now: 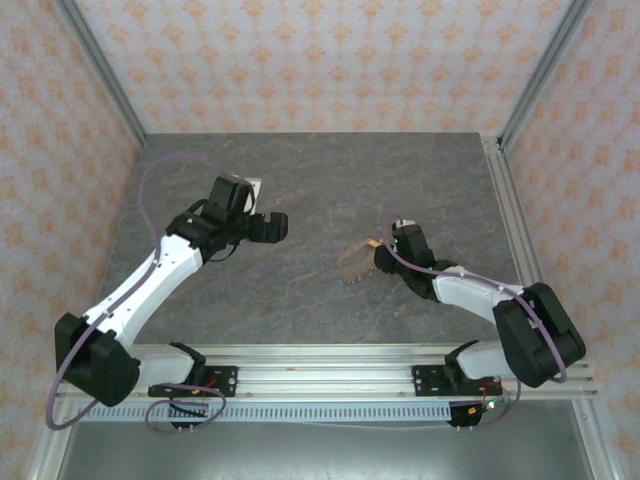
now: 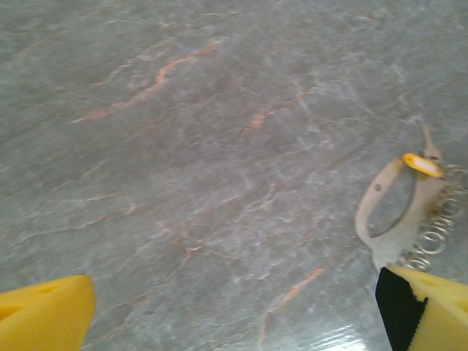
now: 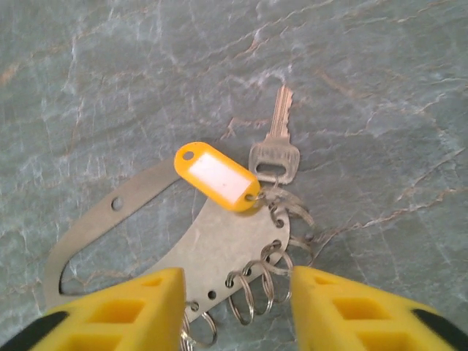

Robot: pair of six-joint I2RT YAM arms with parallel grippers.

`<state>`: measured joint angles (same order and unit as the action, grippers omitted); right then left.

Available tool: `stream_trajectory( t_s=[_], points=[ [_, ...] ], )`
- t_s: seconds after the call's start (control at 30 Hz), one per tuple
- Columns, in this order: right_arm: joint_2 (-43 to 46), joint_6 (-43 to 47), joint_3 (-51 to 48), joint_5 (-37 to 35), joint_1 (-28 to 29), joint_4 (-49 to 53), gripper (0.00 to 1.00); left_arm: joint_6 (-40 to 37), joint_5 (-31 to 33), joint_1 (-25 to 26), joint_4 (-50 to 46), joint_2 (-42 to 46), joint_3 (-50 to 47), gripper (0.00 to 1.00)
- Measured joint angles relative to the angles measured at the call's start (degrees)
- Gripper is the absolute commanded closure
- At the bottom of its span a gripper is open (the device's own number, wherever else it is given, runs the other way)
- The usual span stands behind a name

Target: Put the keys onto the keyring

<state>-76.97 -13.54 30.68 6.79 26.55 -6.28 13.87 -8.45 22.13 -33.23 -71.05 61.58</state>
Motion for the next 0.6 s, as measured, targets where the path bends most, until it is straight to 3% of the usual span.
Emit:
stream_trajectory(
  t_s=[0.07,0.1,0.13,0.43,0.6],
  points=[
    [1.0,0.5,0.0,-0.8,-0.1,-0.2,0.36,0.3,3.9,0.0,0.9,2.4,-2.2,0.0],
    [2.3,1.0,0.0,-1.4,-0.1,0.1,0.24,0.5,6.2,0.0,1.4,3.8,-3.3,0.0],
    [3.6,1.6,0.0,-2.0,-0.1,0.4,0.01,0.7,8.5,0.0,1.9,5.2,-4.3,0.0],
    [29.8,7.3,-3.6,-16.2,-2.0,0.3,0.0,1.4,39.1,-0.3,10.3,13.6,-15.7,0.0],
    [25.5,8.3,-3.5,-19.7,-11.9,-3.5,0.0,-2.1,48.3,-2.6,22.8,9.1,-24.3,0.0]
  ],
)
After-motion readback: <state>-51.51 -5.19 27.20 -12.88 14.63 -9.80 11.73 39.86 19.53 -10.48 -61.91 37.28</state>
